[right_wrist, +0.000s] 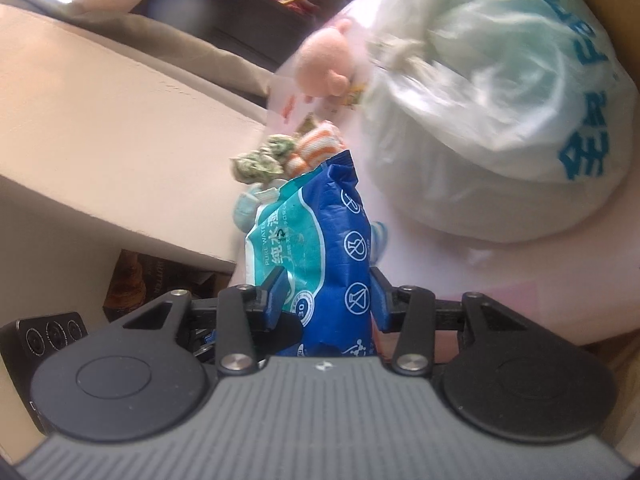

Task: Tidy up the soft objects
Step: 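Lift the blue wipes pack with the right gripper and carry it over the box, then lower the wipes pack into the box and open the right gripper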

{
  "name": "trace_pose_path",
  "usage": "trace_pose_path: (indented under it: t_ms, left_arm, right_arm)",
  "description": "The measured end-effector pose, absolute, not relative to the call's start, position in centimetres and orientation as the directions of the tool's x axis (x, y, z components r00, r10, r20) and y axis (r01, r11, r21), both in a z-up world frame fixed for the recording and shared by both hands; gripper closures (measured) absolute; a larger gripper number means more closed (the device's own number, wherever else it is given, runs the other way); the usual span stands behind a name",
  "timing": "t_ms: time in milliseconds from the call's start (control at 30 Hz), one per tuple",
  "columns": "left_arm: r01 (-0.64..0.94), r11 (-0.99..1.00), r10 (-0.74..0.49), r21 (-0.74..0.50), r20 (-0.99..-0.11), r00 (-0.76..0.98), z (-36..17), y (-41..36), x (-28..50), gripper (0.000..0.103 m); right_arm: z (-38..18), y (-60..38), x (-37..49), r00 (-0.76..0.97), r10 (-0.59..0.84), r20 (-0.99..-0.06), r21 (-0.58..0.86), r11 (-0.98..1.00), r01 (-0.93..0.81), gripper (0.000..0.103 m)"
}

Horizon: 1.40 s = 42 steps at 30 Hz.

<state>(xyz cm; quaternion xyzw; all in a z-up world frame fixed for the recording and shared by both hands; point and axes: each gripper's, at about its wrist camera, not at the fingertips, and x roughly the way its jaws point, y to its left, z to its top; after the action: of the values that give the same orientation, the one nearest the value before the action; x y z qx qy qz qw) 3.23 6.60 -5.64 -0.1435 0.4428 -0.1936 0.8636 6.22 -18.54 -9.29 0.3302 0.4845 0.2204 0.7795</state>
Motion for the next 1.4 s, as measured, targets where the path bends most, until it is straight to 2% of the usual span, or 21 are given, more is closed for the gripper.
trace_pose_path:
  t_ms: [300, 600, 800, 967, 1067, 1233, 1400]
  left_arm:
    - [0.312, 0.871, -0.49, -0.38, -0.618, 0.614, 1.1, 3.8, 3.3, 0.046]
    - [0.498, 0.795, -0.599, -0.348, -0.585, 0.547, 5.0, -7.1, 7.9, 0.045]
    - [0.563, 0.739, -0.651, -0.37, -0.61, 0.452, 4.8, -15.8, 12.6, 0.045]
    - [0.573, 0.739, -0.632, -0.354, -0.658, 0.409, 2.9, -20.7, 15.6, 0.045]
    - [0.55, 0.756, -0.612, -0.355, -0.682, 0.401, 1.4, -21.0, 16.2, 0.045]
    - [0.519, 0.776, -0.595, -0.359, -0.691, 0.411, 0.3, -17.8, 15.8, 0.044]
    - [0.48, 0.799, -0.578, -0.363, -0.684, 0.445, 0.5, -13.3, 14.6, 0.044]
  right_arm:
    - [-2.8, -20.3, 6.7, 0.519, 0.685, -0.512, 0.75, 0.651, -0.119, 0.061]
    - [2.0, -31.9, 7.1, 0.642, 0.619, -0.453, 0.767, 0.638, -0.074, 0.061]
    - [2.8, -41.3, 9.2, 0.686, 0.552, -0.475, 0.769, 0.639, 0.018, 0.06]
    - [0.7, -47.9, 12.3, 0.688, 0.534, -0.491, 0.785, 0.614, 0.083, 0.06]
    - [-2.7, -50.1, 14.8, 0.636, 0.539, -0.553, 0.766, 0.628, 0.133, 0.06]
    - [-8.0, -50.4, 18.2, 0.497, 0.433, -0.752, 0.594, 0.772, 0.227, 0.06]
    - [-7.8, -49.8, 18.9, 0.474, 0.38, -0.794, 0.526, 0.821, 0.222, 0.06]
